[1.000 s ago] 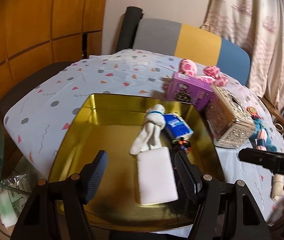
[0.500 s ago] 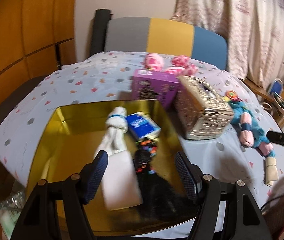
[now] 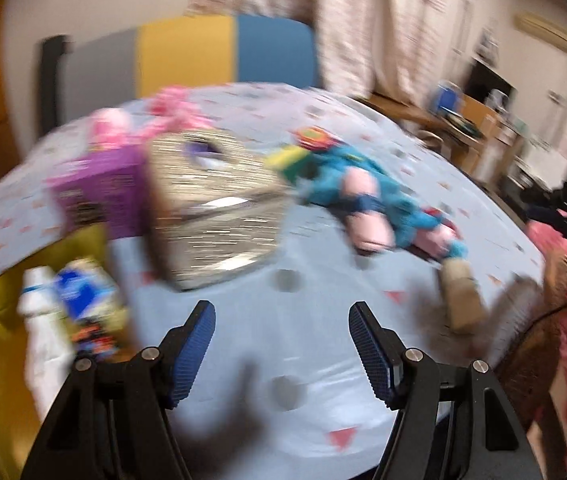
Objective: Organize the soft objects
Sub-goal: 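Grasp the beige mesh roll with the left gripper while the right moves toward the scrub sponge, then grasp the yellow-green scrub sponge with the right gripper while the left lifts the beige roll, then carry the beige roll into the gold tray and open the left gripper while the right holds the sponge, then carry the yellow-green sponge into the gold tray and open the right gripper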
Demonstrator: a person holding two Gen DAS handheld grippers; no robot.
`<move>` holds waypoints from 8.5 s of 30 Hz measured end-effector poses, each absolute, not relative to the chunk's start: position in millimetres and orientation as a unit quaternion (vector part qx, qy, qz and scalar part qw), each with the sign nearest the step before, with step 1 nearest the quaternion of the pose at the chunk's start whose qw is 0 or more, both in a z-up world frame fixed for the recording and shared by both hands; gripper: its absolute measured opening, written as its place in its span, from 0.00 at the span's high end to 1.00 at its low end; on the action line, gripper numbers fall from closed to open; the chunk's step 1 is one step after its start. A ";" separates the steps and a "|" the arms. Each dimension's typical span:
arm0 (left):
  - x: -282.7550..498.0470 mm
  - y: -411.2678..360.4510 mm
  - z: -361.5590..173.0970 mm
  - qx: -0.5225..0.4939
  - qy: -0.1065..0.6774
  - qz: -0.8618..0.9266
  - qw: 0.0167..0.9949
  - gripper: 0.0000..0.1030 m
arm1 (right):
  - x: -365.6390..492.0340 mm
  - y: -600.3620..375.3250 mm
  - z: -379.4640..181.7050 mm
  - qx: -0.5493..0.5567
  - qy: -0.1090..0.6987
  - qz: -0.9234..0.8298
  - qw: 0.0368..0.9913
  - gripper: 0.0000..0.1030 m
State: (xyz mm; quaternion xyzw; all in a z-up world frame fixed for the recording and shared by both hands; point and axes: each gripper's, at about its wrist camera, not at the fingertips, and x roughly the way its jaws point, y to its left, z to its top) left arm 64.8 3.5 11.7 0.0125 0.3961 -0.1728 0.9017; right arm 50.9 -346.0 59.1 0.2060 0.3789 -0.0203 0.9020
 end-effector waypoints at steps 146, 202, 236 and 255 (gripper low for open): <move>132.1 266.1 -45.4 -0.149 0.434 0.126 0.880 0.55 | 141.4 -254.1 -15.5 0.161 0.453 0.153 0.863 0.66; 3.8 203.6 -7.6 -0.124 0.354 0.155 0.914 0.20 | 119.9 -188.9 15.6 0.094 0.448 0.233 0.858 0.66; -7.8 235.0 -10.1 -0.148 0.350 0.175 0.908 0.20 | 150.6 58.4 -17.5 -0.039 0.492 0.374 0.785 0.43; -8.9 210.1 2.6 -0.116 0.344 0.160 0.918 0.20 | 131.3 28.6 12.1 -0.054 0.432 0.333 0.836 0.23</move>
